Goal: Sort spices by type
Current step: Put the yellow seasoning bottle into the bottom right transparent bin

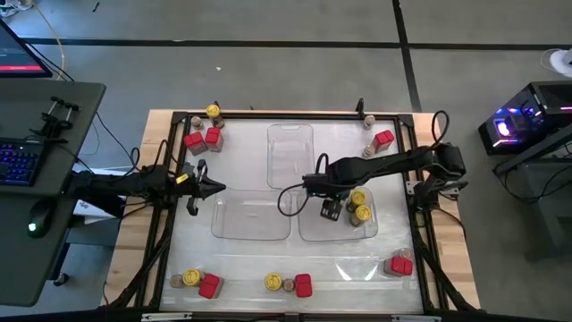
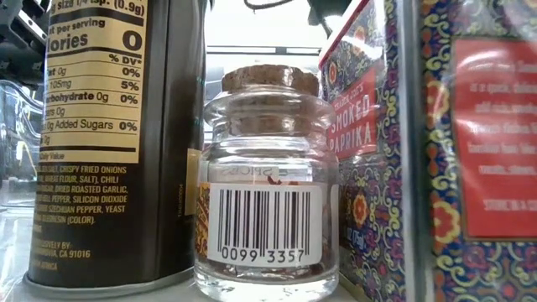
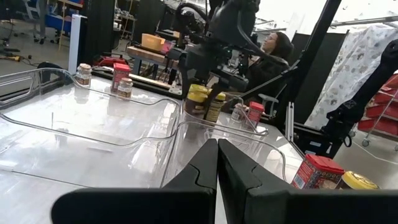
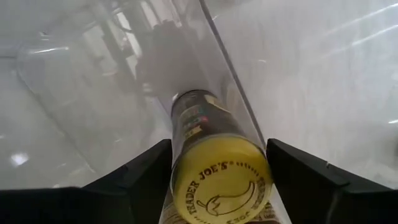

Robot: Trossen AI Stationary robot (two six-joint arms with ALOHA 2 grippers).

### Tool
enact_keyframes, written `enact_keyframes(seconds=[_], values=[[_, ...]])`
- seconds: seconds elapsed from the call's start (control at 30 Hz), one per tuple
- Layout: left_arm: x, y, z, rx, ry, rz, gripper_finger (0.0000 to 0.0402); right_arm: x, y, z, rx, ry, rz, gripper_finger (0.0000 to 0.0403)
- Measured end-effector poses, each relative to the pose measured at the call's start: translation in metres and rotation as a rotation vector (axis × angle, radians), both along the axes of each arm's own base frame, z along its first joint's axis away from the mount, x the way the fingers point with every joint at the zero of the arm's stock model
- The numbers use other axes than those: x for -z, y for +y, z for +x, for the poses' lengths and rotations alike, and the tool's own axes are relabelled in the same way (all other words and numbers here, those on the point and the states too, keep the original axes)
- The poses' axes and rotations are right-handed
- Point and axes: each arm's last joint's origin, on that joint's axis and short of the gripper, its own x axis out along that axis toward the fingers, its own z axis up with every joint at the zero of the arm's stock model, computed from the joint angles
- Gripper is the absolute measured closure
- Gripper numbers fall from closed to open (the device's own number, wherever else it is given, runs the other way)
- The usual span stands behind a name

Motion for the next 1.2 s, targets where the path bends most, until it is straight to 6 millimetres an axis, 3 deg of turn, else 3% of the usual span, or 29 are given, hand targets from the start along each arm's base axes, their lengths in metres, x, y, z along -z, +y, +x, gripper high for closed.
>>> enact_keyframes(seconds=[0.23,0.43,0.63,0.8,1.0,1.2], values=[[0.0,0.0,0.0,0.0,-0.001,0.0,0.0402,-0.002,0.001,-0.004,-0.009,0.03,0.019,0.0141],[0.0,0.0,0.0,0.0,0.0,0.0,0.0402,-0.021,0.001,-0.014,-0.049,0.044,0.054,0.014],[0.0,0.0,0.0,0.0,0.0,0.0,0.0402,-0.025,-0.001,-0.021,-0.096,0.09,0.148,0.0139],[0.0,0.0,0.0,0.0,-0.001,0.0,0.0401,-0.035,-0.001,-0.021,-0.15,-0.011,0.142,0.0142],[0.0,0.0,0.0,0.0,-0.001,0.0,0.0402,-0.051,-0.008,-0.027,-0.166,-0.103,0.082,0.0174],[0.0,0.0,0.0,0.0,-0.001,0.0,0.0402,-0.064,-0.026,-0.02,-0.123,-0.279,0.026,0.0235]])
